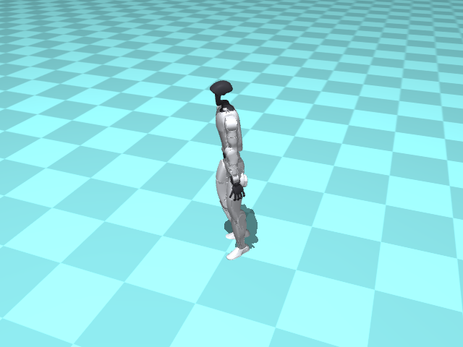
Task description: Upper body actions
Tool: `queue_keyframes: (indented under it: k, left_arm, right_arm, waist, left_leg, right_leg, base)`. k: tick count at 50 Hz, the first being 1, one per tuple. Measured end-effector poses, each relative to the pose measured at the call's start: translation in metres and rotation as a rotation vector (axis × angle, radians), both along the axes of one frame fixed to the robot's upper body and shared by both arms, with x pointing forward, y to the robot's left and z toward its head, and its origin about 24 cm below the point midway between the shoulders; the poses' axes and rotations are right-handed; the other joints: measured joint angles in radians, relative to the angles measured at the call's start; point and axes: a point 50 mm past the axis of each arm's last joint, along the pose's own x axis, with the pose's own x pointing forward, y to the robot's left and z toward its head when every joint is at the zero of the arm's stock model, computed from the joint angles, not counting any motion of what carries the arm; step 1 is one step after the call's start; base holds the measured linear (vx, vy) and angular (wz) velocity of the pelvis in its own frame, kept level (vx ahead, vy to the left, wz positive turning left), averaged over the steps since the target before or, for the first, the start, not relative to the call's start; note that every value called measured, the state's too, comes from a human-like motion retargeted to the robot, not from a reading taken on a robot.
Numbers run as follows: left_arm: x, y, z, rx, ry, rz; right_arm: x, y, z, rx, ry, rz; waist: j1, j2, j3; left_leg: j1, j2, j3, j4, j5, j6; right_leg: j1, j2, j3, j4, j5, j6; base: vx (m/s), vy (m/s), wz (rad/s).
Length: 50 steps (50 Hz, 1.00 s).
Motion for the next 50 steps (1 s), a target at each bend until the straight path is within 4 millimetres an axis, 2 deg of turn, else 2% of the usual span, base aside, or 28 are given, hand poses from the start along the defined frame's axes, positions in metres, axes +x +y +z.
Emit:
queue_keyframes:
  k: [3, 5, 7, 10, 14, 17, 20, 25, 30, 35, 42, 45, 50]
  left_arm:
    - [0.007, -0.001, 0.000, 0.020, -0.028, 0.007]
    - [0.006, -0.002, 0.000, 0.019, -0.034, 0.017]
    - [0.000, -0.002, 0.000, 0.012, -0.013, 0.013]
    - [-0.010, -0.005, -0.001, 0.009, 0.034, -0.008]
    - [-0.025, -0.007, -0.001, 0.003, 0.066, 0.012]
    - [-0.038, -0.005, -0.001, -0.012, 0.119, -0.021]
    - [-0.043, -0.001, 0.001, 0.005, 0.154, -0.054]
    - [-0.043, 0.000, 0.001, -0.020, 0.181, -0.068]
    - [-0.037, -0.012, 0.000, -0.064, 0.149, -0.046]
    - [-0.037, -0.021, -0.001, -0.102, 0.149, -0.087]
    - [-0.023, -0.018, -0.001, -0.104, 0.108, -0.132]
    - [-0.023, -0.018, -0.001, -0.109, 0.106, -0.097]
    - [-0.029, -0.019, -0.001, -0.120, 0.123, -0.029]
  right_arm:
    - [-0.010, -0.001, 0.000, -0.004, 0.033, 0.006]
    - [-0.017, -0.001, 0.000, -0.001, 0.061, 0.015]
    - [-0.026, 0.001, 0.000, 0.008, 0.094, 0.017]
    - [-0.034, 0.003, 0.000, 0.027, 0.121, -0.003]
    - [-0.026, 0.005, -0.001, 0.029, 0.091, 0.019]
    - [-0.020, 0.009, -0.002, 0.042, 0.075, 0.043]
    - [-0.012, 0.014, -0.003, 0.069, 0.047, 0.038]
    - [-0.001, 0.020, -0.003, 0.100, 0.007, 0.040]
    - [0.008, 0.013, -0.002, 0.077, -0.020, 0.087]
    - [-0.008, 0.008, -0.002, 0.045, 0.031, 0.065]
    - [-0.034, 0.011, -0.001, 0.051, 0.121, -0.036]
    - [-0.042, 0.009, -0.001, 0.034, 0.156, -0.007]
    - [-0.044, 0.007, 0.000, 0.026, 0.172, 0.061]
  waist:
    - [0.017, -0.056, 0.019]
    - [0.026, -0.088, 0.029]
    - [0.058, -0.093, 0.018]
    - [0.119, -0.082, -0.004]
    - [0.114, -0.072, -0.013]
    - [0.073, -0.068, -0.034]
    - [0.088, -0.079, -0.043]
    - [0.129, -0.105, -0.042]
    - [0.122, -0.083, -0.036]
    - [0.071, -0.058, -0.074]
    - [0.078, -0.059, -0.065]
    - [0.084, -0.059, -0.072]
    - [0.078, -0.055, -0.080]
  left_leg:
    - [0.040, -0.068, -0.036, -0.017, 0.004, 0.003]
    - [0.076, -0.109, -0.060, -0.028, 0.004, 0.005]
    - [0.094, -0.115, -0.070, -0.034, 0.004, -0.002]
    - [0.094, -0.106, -0.089, -0.030, 0.001, -0.011]
    - [0.094, -0.098, -0.138, -0.024, 0.003, -0.022]
    - [0.080, -0.102, -0.192, -0.023, 0.015, -0.029]
    - [0.063, -0.100, -0.192, -0.017, 0.027, -0.037]
    - [0.051, -0.096, -0.120, -0.023, 0.047, -0.046]
    - [0.062, -0.094, -0.106, -0.062, 0.044, -0.040]
    - [0.056, -0.101, -0.141, -0.085, 0.060, -0.041]
    - [0.066, -0.109, -0.158, -0.082, 0.060, -0.042]
    - [0.069, -0.112, -0.155, -0.086, 0.061, -0.041]
    - [0.071, -0.109, -0.149, -0.087, 0.059, -0.043]
  right_leg:
    - [0.003, 0.003, 0.153, -0.172, 0.041, 0.054]
    - [0.028, -0.004, 0.203, -0.268, 0.186, 0.082]
    - [0.054, -0.004, 0.196, -0.257, 0.146, 0.100]
    - [0.076, -0.006, 0.161, -0.281, 0.146, 0.097]
    - [0.110, 0.002, 0.109, -0.311, 0.145, 0.089]
    - [0.137, 0.009, 0.047, -0.356, 0.152, 0.077]
    - [0.144, 0.015, 0.031, -0.388, 0.162, 0.068]
    - [0.139, 0.008, 0.011, -0.402, 0.165, 0.054]
    - [0.140, 0.023, -0.014, -0.403, 0.162, 0.052]
    - [0.139, 0.025, -0.046, -0.401, 0.153, 0.055]
    - [0.156, 0.023, -0.063, -0.402, 0.149, 0.053]
    - [0.156, 0.024, -0.060, -0.402, 0.149, 0.052]
    - [0.154, 0.027, -0.053, -0.400, 0.149, 0.052]
  base:
    - [0.15, 0.03, 0.90]
    - [0.24, 0.03, 0.67]
    - [0.29, 0.03, 0.47]
    - [0.19, 0.01, 0.36]
    - [0.13, 0.00, 0.62]
    - [0.13, -0.03, 0.92]
    - [0.01, -0.07, 0.32]
    - [0.00, -0.03, 0.24]
    - [-0.03, 0.01, 0.21]
    - [0.05, 0.06, 0.31]
    - [-0.01, 0.01, 0.06]
    - [0.00, 0.00, 0.00]
    - [0.00, 0.00, 0.00]
